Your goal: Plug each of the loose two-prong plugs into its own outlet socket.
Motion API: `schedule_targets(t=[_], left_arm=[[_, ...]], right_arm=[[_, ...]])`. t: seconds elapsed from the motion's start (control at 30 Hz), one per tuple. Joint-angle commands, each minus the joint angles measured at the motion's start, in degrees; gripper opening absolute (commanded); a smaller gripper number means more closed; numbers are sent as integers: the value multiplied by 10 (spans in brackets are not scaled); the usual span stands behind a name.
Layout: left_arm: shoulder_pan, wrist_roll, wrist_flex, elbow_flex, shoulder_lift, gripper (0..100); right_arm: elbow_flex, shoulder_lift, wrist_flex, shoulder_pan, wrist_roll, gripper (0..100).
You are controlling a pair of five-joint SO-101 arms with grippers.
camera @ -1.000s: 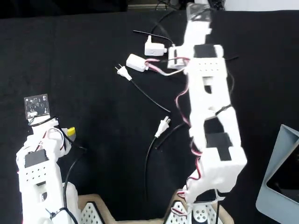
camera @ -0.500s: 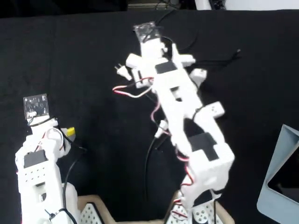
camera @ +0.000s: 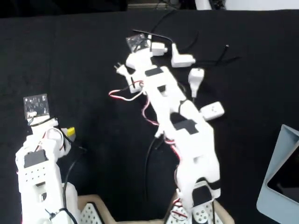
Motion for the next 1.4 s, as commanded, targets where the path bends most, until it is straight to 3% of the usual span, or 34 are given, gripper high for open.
schedule_targets(t=[0.0, 0.03, 0.27, 0.73, 0.9, 1.1, 1.37], left_arm=[[-4, 4, -10, -4, -11, 289], [-4, 4, -10, -4, -11, 289], [-3, 4, -10, -4, -10, 289], [-2, 4, -10, -4, -9, 289], [-2, 4, -10, -4, -9, 289], [-4, 4, -10, -4, -9, 289], [-5, 4, -10, -4, -8, 289]], right_arm=[[-35, 4, 21, -7, 2, 47], [-39, 4, 26, -7, 2, 8], [-76, -10, 117, -7, -5, 11], [-84, -171, 300, -7, -239, 11], [-84, -171, 309, -9, -193, 17], [-90, -96, 258, -37, -121, 146], [-91, -15, 136, -33, -70, 125]])
